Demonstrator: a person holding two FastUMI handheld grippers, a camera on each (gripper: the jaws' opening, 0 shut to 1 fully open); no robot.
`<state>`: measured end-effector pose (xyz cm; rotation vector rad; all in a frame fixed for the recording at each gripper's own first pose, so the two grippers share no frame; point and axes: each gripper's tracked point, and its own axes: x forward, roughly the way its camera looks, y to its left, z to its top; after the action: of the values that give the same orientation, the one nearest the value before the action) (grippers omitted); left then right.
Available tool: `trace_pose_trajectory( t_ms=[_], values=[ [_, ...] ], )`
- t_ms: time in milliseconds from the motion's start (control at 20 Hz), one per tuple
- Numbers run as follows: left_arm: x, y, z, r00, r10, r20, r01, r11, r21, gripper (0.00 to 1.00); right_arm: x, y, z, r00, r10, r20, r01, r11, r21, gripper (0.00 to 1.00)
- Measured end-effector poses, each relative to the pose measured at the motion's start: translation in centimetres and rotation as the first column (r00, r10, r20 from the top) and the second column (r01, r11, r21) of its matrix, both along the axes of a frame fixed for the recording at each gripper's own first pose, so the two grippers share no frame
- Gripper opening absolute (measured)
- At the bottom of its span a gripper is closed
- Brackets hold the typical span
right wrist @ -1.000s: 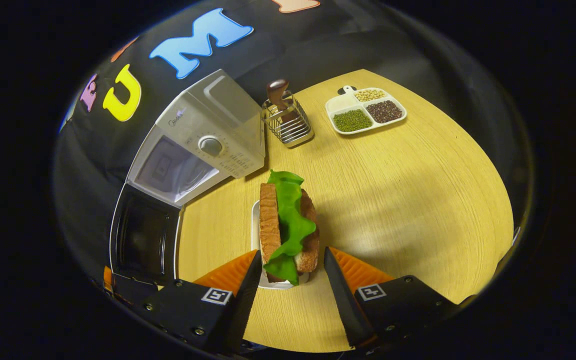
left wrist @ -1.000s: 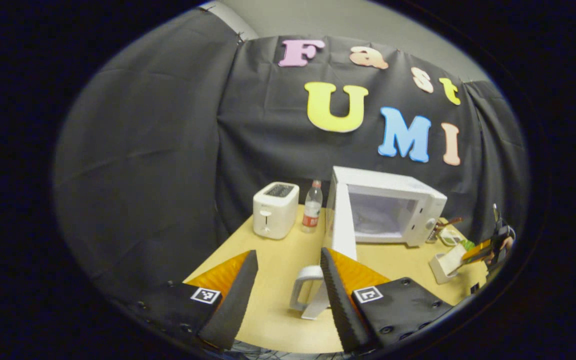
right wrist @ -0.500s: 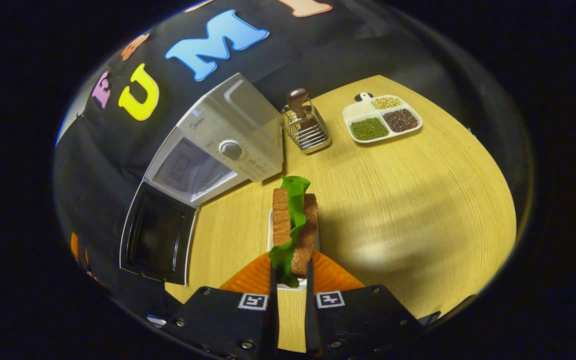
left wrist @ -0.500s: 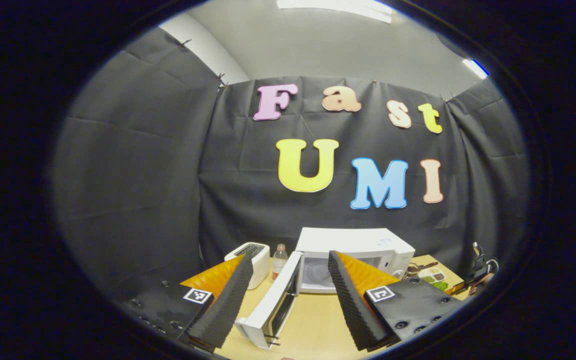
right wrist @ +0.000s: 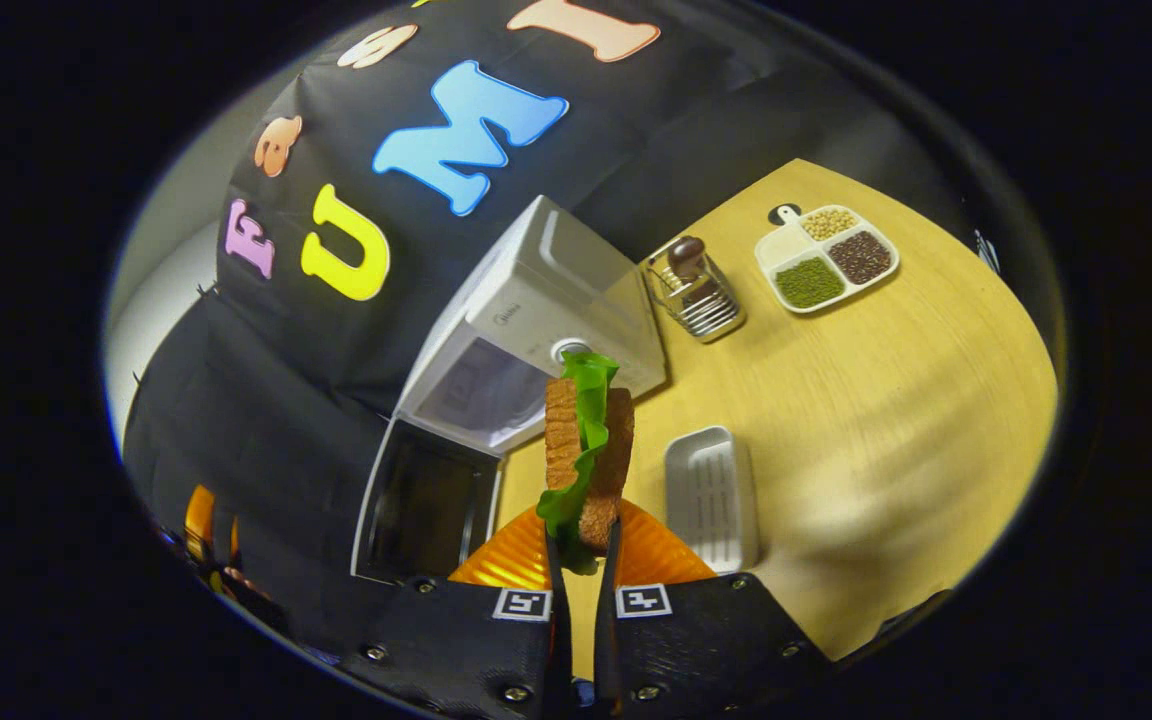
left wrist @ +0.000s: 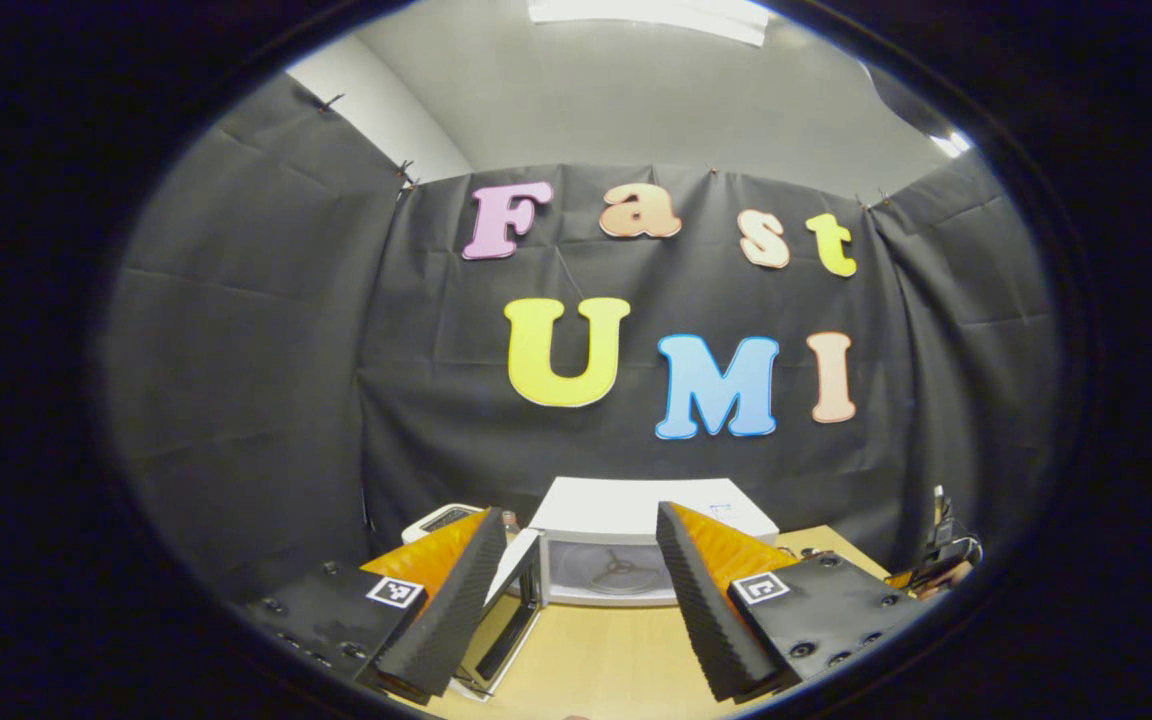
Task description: Open the microwave oven with the left hand, put the food in, and close the microwave oven.
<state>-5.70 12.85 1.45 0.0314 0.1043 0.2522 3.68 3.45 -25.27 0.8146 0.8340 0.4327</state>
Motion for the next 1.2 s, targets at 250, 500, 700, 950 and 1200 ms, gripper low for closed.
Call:
trace_pose_trajectory(
  t_ms=[250,500,700,950,1200],
  values=[
    [0.8,0.9,1.5,0.999,-0.05,0.02,0.05,0.999,0.004,0.97,1.5,5.5,4.0,0.999,-0.036,0.006,0.035,0.981,0.189,0.09],
    [0.7,5.2,1.9,0.996,-0.088,0.022,0.088,0.996,0.034,0.96,2.8,12.2,3.5,0.997,-0.072,-0.032,0.078,0.964,0.255,0.09],
    [0.7,9.2,1.8,0.995,-0.094,0.034,0.093,0.995,0.019,0.97,5.5,17.1,2.1,0.985,-0.148,-0.085,0.167,0.941,0.294,0.09],
    [0.5,14.3,1.3,0.996,-0.078,0.038,0.078,0.997,-0.002,0.97,9.4,21.8,-0.4,0.962,-0.229,-0.147,0.265,0.914,0.307,0.09],
    [-0.2,18.7,0.0,0.999,-0.045,0.021,0.045,0.999,0.002,0.96,13.3,24.3,-3.0,0.91,-0.358,-0.21,0.41,0.854,0.321,0.09]
  ],
)
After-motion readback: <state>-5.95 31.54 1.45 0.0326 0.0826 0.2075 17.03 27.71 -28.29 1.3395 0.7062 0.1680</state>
